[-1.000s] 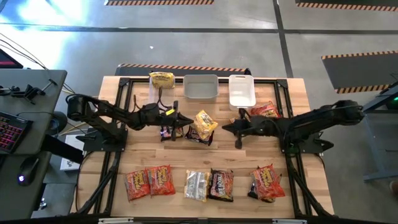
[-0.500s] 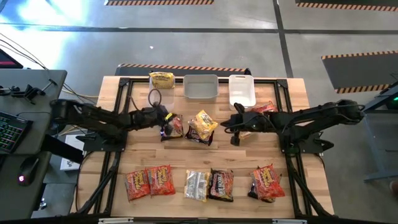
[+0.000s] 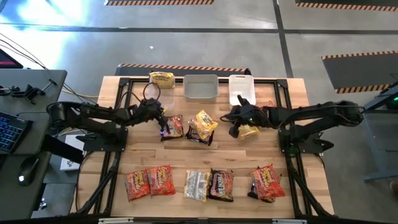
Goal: Sort Maruchan noodles
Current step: Adjust the transparent bin on the table, then adjust the brown noodle pack on the table
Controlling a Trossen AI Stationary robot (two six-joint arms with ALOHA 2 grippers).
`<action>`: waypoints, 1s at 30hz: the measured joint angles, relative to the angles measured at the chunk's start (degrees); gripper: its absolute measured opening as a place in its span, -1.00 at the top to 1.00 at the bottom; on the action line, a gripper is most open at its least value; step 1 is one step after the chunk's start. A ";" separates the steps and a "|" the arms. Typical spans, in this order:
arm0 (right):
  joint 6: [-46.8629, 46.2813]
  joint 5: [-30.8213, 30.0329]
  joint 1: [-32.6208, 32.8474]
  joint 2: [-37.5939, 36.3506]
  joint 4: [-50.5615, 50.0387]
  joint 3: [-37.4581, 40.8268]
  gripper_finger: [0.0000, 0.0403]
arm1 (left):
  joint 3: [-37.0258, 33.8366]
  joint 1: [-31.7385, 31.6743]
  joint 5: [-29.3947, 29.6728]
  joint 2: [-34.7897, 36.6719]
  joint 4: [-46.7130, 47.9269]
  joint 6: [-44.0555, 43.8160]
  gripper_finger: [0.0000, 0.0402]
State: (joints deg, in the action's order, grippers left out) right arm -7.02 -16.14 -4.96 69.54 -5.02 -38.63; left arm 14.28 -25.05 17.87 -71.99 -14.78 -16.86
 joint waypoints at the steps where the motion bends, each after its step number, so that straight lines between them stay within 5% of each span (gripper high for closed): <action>1: 0.56 0.02 -0.52 0.00 -0.04 0.00 1.00 | 0.00 -0.39 -0.21 0.00 0.12 0.00 1.00; 11: 5.58 0.24 -4.09 0.00 -0.11 0.00 1.00 | -0.04 -1.92 -1.27 -0.02 -0.56 0.03 1.00; 18: 5.10 1.67 -2.74 -0.02 -0.56 0.00 0.96 | 0.04 0.00 -9.65 0.00 -1.45 3.49 1.00; 24: 0.96 1.43 1.52 -0.04 -2.26 0.00 0.71 | 0.04 2.08 -18.00 0.02 -1.81 4.16 1.00; 30: -0.66 -2.91 5.69 -0.04 -2.51 0.00 0.41 | 0.07 5.31 -20.20 1.27 -2.12 6.62 1.00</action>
State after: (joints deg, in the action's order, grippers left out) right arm -7.68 -19.05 0.73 69.49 -7.53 -38.63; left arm 14.35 -19.75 -2.33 -70.72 -16.90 -10.24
